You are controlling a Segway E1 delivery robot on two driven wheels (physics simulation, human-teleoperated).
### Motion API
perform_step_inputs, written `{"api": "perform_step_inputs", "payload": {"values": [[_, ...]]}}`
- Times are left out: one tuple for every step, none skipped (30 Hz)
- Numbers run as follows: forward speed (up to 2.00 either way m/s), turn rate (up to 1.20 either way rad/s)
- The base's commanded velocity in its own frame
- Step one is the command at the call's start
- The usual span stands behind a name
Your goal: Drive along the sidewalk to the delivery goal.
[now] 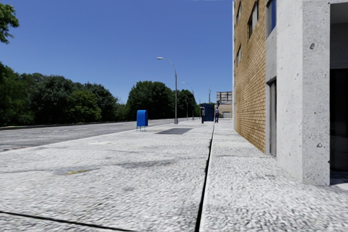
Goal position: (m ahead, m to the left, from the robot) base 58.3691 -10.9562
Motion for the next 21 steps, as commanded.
{"api": "perform_step_inputs", "payload": {"values": [[1.48, 0.00], [1.48, 0.00], [1.48, 0.00], [1.48, 0.00], [1.48, 0.00], [1.48, 0.00], [1.48, 0.00], [1.48, 0.00], [1.48, 0.00], [1.48, 0.00], [1.48, 0.00], [1.48, 0.00], [1.48, 0.00], [1.48, 0.00], [1.48, 0.00], [1.48, 0.00], [1.48, 0.00], [1.48, 0.00], [1.48, 0.00], [1.48, 0.00], [1.48, 0.00]]}}
